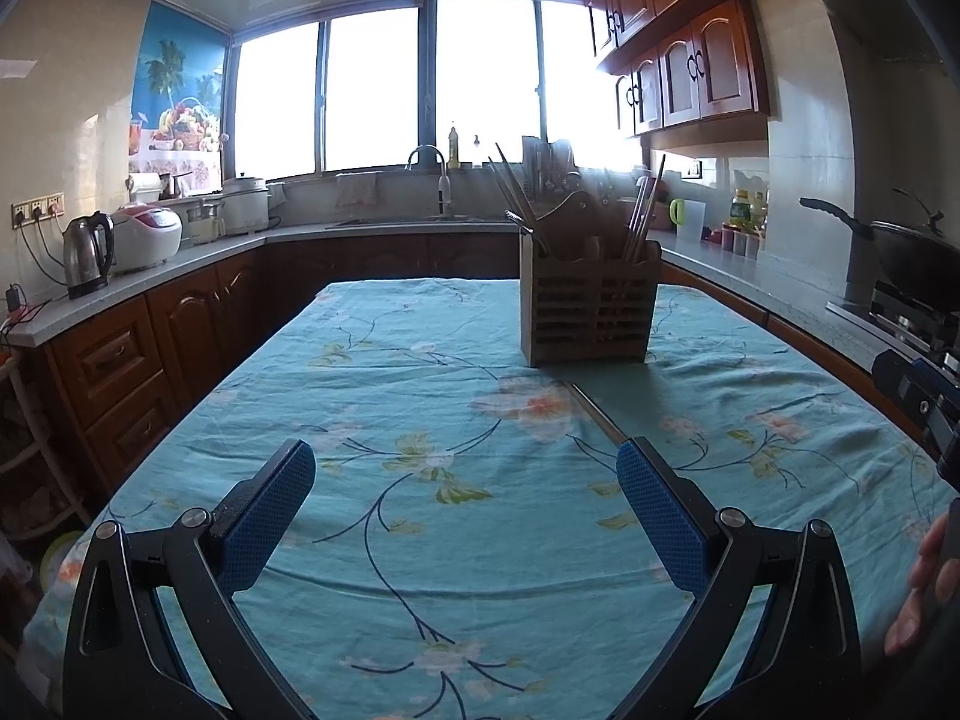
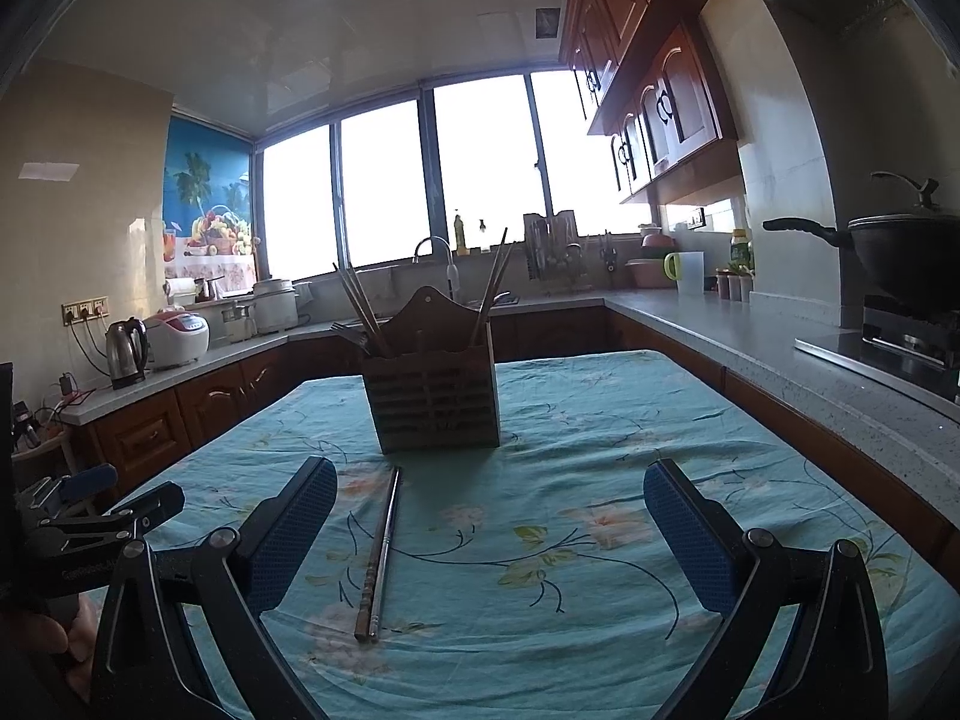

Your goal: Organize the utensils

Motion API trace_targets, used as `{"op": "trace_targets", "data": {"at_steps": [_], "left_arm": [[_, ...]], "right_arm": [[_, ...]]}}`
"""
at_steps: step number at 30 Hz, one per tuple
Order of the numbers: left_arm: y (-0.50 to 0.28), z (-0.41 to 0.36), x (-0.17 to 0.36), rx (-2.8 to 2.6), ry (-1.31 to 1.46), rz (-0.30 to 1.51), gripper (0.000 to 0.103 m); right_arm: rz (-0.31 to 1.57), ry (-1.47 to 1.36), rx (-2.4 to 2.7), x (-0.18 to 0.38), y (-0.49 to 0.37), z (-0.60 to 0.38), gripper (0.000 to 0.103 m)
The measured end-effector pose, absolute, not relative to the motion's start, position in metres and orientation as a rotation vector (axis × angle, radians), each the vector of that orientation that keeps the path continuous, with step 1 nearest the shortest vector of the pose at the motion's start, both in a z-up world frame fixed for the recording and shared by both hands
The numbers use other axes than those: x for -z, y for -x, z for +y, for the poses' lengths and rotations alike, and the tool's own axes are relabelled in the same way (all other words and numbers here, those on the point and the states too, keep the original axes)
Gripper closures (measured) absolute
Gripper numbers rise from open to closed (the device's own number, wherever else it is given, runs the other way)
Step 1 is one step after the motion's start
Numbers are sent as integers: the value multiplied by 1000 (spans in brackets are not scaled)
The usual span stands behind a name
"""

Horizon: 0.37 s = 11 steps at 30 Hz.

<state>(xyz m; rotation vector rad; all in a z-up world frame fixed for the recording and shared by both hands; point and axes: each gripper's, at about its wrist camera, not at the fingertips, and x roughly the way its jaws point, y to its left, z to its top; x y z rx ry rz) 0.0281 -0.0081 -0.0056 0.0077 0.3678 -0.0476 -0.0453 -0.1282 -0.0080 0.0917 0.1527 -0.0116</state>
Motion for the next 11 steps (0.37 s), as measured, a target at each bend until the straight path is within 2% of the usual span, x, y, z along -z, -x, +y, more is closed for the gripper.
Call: {"op": "trace_targets", "data": {"at_steps": [11], "left_arm": [[-33,-11,3,61,-2,384,0]], "right_arm": [[179,-104,15,13,39,-133,0]]}}
